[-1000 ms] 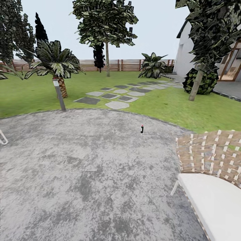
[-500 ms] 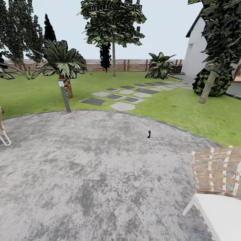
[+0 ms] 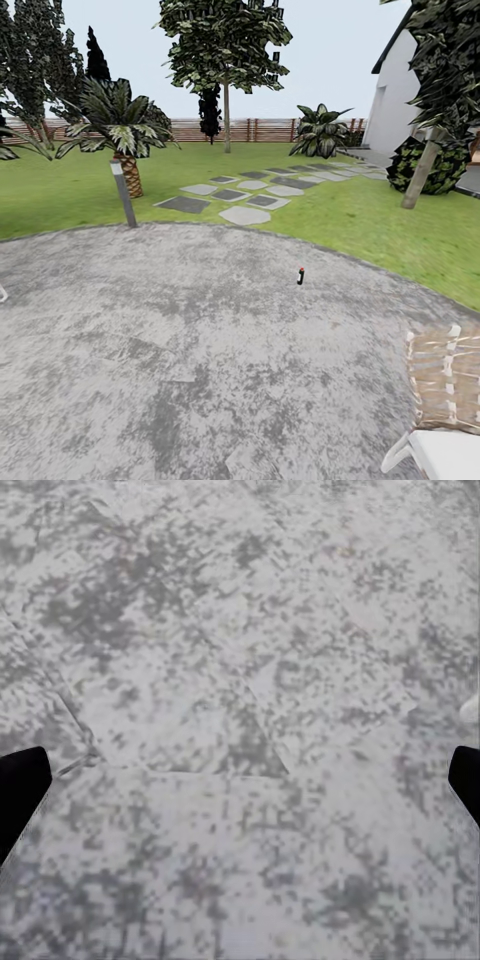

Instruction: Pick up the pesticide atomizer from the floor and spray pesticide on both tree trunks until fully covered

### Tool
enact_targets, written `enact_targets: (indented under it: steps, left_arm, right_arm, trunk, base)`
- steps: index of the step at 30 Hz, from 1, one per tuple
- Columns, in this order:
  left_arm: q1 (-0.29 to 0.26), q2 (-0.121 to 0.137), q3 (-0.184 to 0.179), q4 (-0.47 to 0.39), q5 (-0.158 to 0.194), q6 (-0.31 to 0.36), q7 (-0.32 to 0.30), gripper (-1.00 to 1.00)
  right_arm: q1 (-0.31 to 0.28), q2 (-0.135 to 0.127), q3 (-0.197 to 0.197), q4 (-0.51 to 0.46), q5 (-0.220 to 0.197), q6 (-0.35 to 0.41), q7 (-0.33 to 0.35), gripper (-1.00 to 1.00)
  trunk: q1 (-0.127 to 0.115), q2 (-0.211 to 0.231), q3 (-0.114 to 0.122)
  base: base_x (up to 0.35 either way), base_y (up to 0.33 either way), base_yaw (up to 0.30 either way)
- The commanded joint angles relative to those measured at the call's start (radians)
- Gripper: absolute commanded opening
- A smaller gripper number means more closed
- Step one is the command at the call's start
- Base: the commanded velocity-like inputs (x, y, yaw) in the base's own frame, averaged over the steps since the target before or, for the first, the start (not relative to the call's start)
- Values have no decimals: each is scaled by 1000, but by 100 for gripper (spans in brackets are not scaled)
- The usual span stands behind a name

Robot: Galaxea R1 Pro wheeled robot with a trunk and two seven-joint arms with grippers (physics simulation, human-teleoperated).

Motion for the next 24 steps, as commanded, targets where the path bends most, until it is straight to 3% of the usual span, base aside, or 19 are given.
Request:
enact_targets:
  steps: [1,24]
  left_arm:
    - [-1,0,4,1,-7,-4,2,100]
    - [-1,0,4,1,-7,-4,2,100]
  right_arm:
    - [0,-1,0,1,0,-3,0,100]
    - [0,-2,1,1,0,-2,0,100]
  trunk:
    - [0,0,-1]
    - [0,0,-1]
  base:
    - [340,0,0]
    - [340,0,0]
